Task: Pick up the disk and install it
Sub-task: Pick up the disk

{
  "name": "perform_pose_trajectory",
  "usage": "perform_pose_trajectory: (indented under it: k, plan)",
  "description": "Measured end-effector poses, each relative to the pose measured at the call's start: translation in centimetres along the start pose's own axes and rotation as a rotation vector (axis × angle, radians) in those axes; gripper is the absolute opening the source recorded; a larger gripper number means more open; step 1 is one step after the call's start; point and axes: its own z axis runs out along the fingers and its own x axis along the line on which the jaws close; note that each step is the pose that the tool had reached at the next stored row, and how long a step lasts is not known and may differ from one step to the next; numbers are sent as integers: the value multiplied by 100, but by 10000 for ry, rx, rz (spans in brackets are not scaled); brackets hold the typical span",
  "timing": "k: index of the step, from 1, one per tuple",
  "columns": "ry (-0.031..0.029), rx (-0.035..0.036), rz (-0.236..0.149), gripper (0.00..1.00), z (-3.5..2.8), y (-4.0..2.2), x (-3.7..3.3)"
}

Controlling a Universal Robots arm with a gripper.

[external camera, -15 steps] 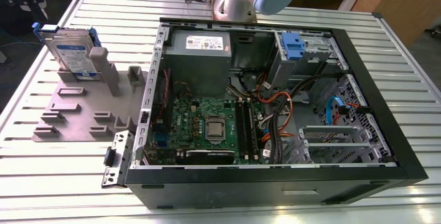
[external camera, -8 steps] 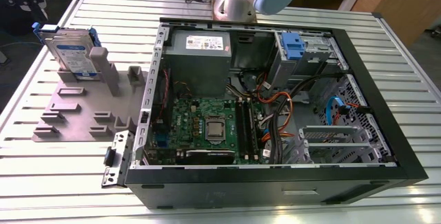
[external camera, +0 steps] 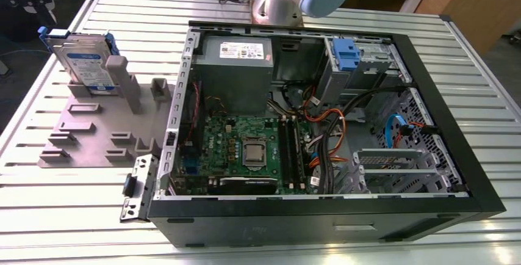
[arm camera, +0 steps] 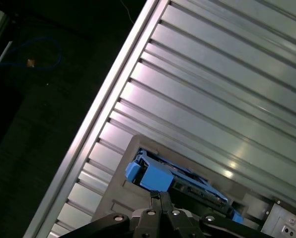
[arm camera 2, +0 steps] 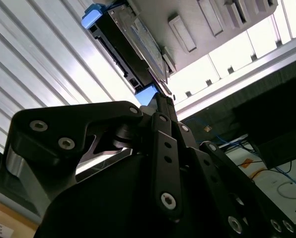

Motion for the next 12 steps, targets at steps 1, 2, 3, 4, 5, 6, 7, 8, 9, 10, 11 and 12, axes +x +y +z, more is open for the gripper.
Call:
perform_pose_trajectory:
  k: [1,2,3,4,5,6,7,8,9,10,11,12]
  plan:
    - [2,-1,-54,11,0,0,0]
    - [5,-1,-108,11,0,0,0]
    - [7,-1,-167,11,0,0,0]
    - [9,-2,-230,11,0,0,0]
    - [12,-2,-293,11,0,0,0]
    - [15,-3,-357,11,0,0,0]
    - [18,-3,-423,11,0,0,0]
    - [21,-4,-494,11,0,0,0]
    - [25,-5,-571,11,0,0,0]
    - [28,-5,-673,11,0,0,0]
    - [33,-6,-806,11,0,0,0]
    - [40,-8,-973,11,1,0,0]
